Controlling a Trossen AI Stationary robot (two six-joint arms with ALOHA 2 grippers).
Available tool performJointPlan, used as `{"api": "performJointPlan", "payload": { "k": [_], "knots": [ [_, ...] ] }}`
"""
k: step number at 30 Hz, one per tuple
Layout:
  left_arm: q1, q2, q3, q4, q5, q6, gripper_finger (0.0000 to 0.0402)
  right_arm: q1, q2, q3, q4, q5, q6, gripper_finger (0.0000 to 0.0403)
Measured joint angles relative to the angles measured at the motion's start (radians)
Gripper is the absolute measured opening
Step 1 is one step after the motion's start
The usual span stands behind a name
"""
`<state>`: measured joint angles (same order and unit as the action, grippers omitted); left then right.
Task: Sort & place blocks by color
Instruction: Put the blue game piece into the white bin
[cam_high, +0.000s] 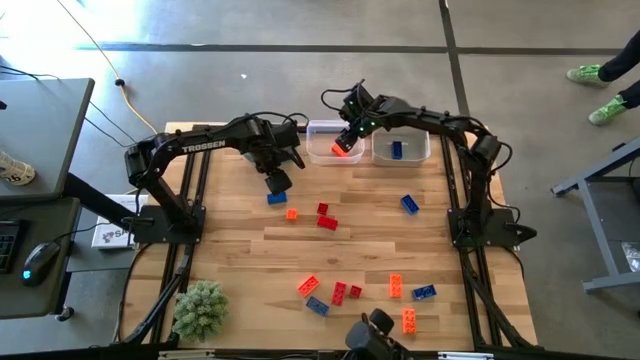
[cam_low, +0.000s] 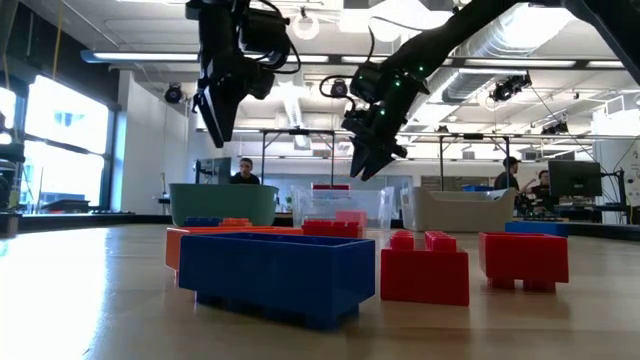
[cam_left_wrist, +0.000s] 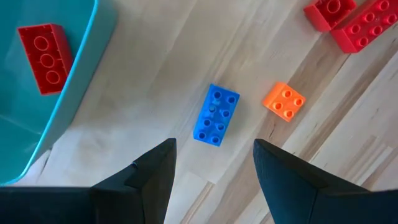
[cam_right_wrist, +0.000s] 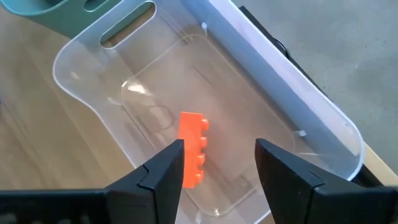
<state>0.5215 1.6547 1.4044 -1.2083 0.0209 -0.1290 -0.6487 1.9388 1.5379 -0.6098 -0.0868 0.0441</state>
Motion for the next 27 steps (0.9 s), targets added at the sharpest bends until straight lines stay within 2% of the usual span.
{"api": "performJointPlan", "payload": {
  "k": [3,15,27],
  "knots": [
    [-0.005,0.000,0.000,0.000,0.001,0.020,0.0204,-0.001,0.000,0.000,0.000,0.000,0.000,0.0185],
    [-0.049,0.000,-0.008,0.050,0.057,0.288,0.0204,-0.001,0.000,0.000,0.000,0.000,0.027,0.0186],
    [-0.057,0.001,-0.199,0.185,0.054,0.323,0.0204,-0.001,0.000,0.000,0.000,0.000,0.028,0.0186]
  ]
}}
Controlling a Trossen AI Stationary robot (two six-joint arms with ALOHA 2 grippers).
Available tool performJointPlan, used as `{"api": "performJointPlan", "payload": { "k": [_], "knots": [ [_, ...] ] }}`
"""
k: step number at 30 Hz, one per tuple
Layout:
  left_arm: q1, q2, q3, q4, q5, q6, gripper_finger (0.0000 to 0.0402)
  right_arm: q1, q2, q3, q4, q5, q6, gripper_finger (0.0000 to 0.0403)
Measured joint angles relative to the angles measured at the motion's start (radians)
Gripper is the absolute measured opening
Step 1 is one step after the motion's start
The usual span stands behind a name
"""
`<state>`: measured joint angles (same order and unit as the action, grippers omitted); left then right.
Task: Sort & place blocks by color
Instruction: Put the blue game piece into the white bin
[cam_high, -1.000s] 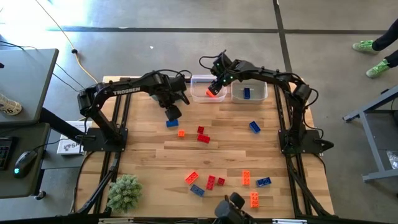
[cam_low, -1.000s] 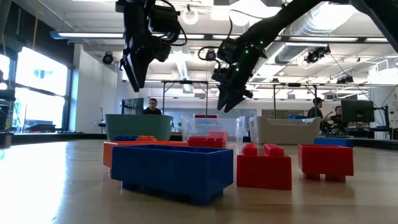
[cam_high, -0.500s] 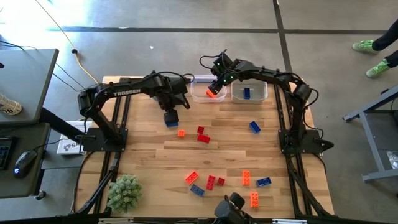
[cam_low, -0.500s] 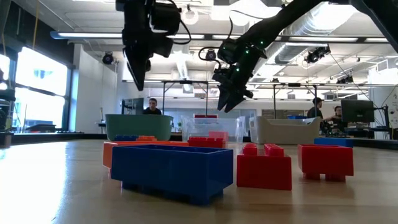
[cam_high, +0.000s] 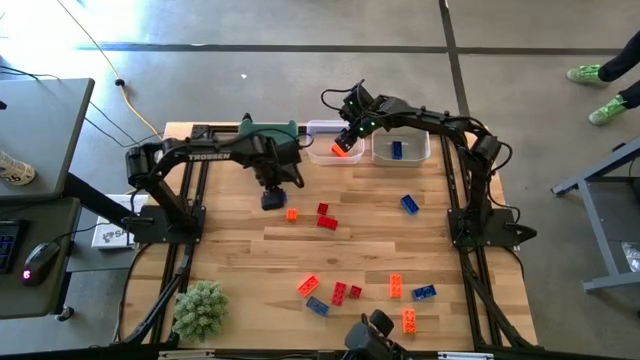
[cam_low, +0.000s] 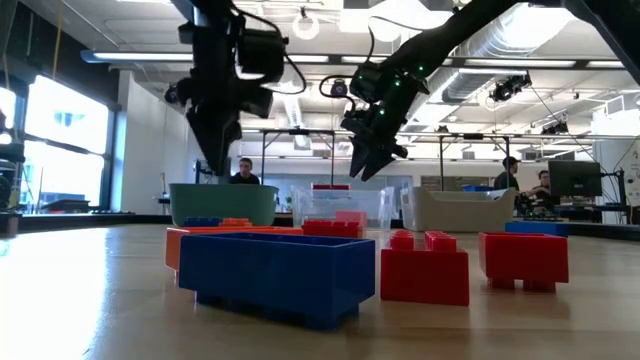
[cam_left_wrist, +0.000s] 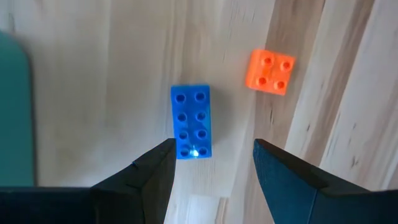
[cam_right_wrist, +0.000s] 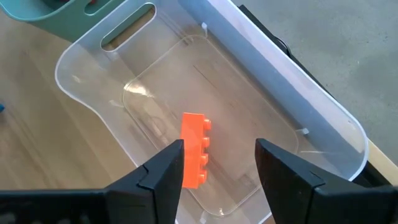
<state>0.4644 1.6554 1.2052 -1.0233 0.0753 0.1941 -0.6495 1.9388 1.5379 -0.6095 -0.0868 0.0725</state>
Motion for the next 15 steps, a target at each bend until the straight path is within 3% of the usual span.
{"api": "performJointPlan", "payload": {
  "k": [15],
  "knots": [
    [0.006,0.000,-0.164,0.168,-0.020,-0.045,0.0204,0.000,0.000,0.000,0.000,0.000,0.002,0.0186]
  ]
}}
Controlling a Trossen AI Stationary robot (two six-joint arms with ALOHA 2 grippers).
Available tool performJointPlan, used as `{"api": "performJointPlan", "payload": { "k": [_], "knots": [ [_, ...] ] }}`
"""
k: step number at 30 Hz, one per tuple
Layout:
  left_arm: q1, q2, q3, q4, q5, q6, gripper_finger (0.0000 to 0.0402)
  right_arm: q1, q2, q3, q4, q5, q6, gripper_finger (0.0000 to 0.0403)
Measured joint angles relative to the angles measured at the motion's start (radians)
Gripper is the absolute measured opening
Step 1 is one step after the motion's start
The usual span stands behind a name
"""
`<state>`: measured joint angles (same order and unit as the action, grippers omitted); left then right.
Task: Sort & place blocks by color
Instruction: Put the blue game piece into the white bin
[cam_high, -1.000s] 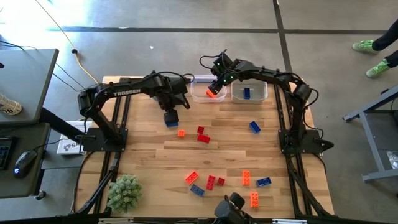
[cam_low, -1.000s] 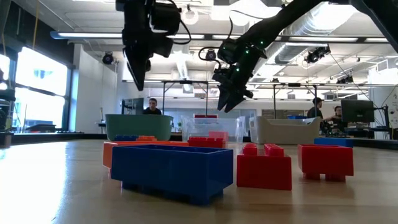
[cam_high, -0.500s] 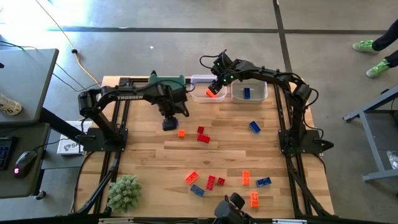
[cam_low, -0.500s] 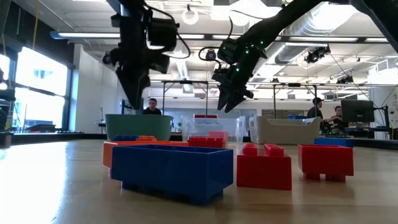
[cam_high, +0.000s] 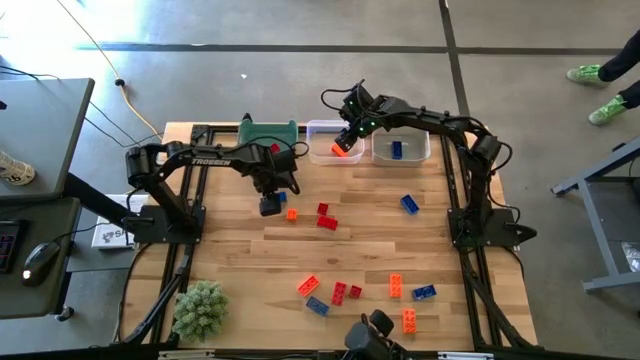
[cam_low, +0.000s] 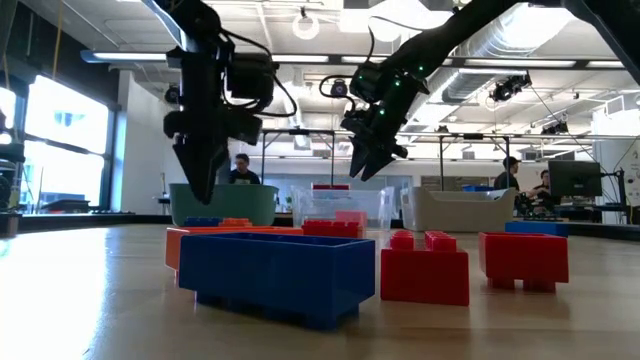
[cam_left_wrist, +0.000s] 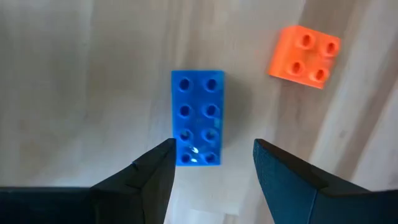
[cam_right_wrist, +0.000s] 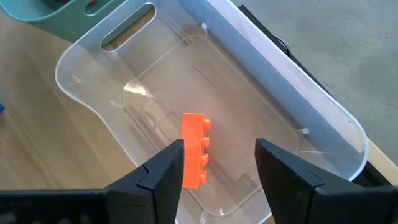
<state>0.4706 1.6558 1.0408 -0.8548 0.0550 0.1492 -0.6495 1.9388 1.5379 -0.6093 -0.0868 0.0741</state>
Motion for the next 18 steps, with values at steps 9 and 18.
{"api": "performJointPlan", "payload": {
  "k": [9,18],
  "knots": [
    [0.007,0.066,-0.016,0.006,-0.036,-0.006,0.0204,0.000,0.000,0.000,0.000,-0.001,0.000,0.0186],
    [0.007,0.159,-0.011,0.021,-0.049,-0.007,0.0204,0.000,0.000,0.000,0.000,-0.015,0.000,0.0186]
  ]
}}
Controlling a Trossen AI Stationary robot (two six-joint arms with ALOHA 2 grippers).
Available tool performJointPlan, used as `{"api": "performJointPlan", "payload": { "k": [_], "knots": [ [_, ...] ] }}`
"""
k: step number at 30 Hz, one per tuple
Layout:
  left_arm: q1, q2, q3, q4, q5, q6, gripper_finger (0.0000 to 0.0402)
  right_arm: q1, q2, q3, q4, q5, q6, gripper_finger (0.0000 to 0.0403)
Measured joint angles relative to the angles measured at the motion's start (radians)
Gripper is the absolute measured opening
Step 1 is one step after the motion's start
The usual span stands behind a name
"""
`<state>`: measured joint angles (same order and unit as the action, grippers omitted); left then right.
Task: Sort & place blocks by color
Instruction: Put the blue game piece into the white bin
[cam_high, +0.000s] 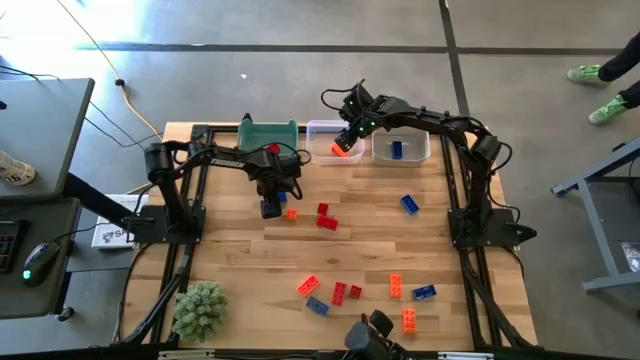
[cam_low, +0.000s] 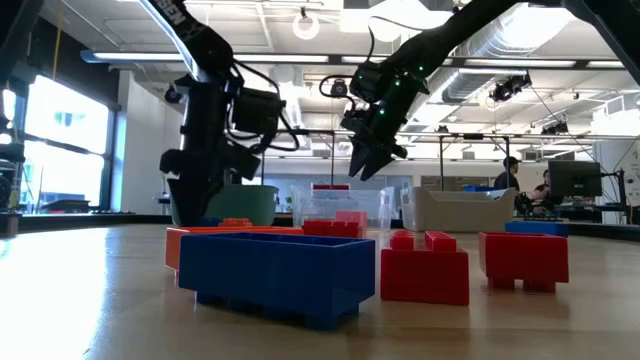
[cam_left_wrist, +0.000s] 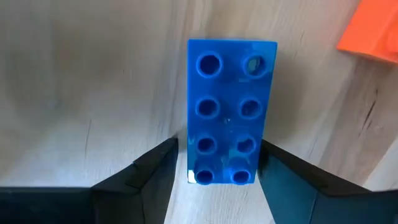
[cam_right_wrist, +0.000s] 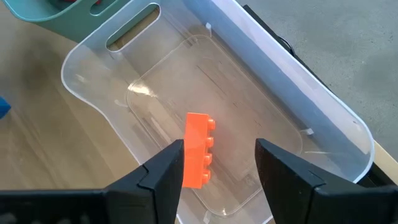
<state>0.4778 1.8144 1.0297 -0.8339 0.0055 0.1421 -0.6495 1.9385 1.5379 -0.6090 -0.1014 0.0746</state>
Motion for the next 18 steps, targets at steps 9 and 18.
{"api": "performJointPlan", "payload": {
  "k": [9,18],
  "knots": [
    [0.001,0.003,-0.002,0.015,-0.007,0.027,0.0161,0.000,0.000,0.000,0.000,-0.029,0.033,0.0186],
    [0.002,-0.007,-0.003,0.018,0.009,0.059,0.0113,0.001,-0.001,0.000,-0.006,-0.245,0.120,0.0181]
  ]
}}
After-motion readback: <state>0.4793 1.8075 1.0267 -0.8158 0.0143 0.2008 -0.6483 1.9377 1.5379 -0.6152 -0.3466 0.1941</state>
